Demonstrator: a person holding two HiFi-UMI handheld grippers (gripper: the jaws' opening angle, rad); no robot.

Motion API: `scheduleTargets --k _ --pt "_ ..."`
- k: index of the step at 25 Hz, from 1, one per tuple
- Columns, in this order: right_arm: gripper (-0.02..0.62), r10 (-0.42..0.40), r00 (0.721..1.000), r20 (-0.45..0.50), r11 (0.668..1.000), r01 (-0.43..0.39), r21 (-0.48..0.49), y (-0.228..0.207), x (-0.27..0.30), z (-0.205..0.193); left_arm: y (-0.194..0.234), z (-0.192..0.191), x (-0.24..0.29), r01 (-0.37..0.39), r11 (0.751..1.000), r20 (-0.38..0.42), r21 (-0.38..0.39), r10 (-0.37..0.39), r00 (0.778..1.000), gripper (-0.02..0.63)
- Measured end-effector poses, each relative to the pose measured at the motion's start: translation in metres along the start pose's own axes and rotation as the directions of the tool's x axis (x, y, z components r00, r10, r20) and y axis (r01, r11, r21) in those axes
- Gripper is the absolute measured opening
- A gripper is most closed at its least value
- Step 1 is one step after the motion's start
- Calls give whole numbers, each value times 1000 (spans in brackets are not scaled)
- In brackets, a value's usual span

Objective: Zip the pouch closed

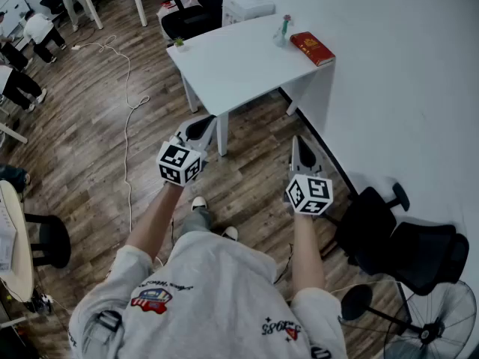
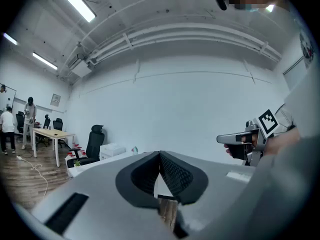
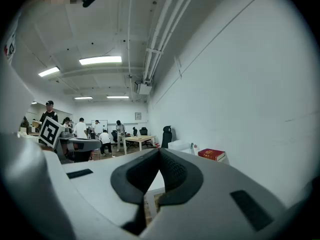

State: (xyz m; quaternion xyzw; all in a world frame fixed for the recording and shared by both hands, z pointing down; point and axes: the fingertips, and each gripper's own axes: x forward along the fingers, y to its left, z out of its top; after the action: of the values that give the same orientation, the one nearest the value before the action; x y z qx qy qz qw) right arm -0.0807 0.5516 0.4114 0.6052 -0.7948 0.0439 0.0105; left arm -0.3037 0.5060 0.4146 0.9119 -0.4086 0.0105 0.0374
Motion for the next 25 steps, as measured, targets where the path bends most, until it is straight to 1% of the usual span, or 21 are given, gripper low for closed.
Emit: scheduleTargets --k 7,10,14,16,18,19,20,22,24,25 --pt "-8 34 999 7 999 -34 18 -4 -11 -5 -16 -7 2 14 1000 -8 8 -14 1000 6" --pt "-8 36 999 7 999 -36 18 -8 -16 -8 -24 -5 2 18 1000 25 13 -19 1000 6" --pt "-6 24 1000 11 1000 -24 9 -13 -20 -8 -27 -5 3 18 1000 22 18 -19 1000 8" --pt "8 7 1000 16 1000 -7 7 -17 -20 -10 -27 -6 3 24 1000 23 14 -25 999 8" --pt "45 -18 1000 18 1000 18 8 -22 -21 -13 -29 -7 3 33 999 32 13 -34 999 11" --pt "54 -28 999 19 1000 28 11 -25 -22 -15 -31 -7 3 37 999 36 12 -37 999 16" --pt "77 -40 999 21 999 40 15 -29 -24 -16 -33 -8 3 41 999 37 9 -41 998 38" --pt "144 -76 997 25 997 76 21 -37 -25 -18 -36 -9 4 44 999 38 -3 -44 998 113" --pt "223 -125 992 27 992 124 25 -46 -27 -19 -35 -10 5 38 999 46 -31 -37 998 225" --pt "254 -143 989 31 989 142 27 -49 -27 -19 -35 -11 6 35 998 49 -46 -33 998 263"
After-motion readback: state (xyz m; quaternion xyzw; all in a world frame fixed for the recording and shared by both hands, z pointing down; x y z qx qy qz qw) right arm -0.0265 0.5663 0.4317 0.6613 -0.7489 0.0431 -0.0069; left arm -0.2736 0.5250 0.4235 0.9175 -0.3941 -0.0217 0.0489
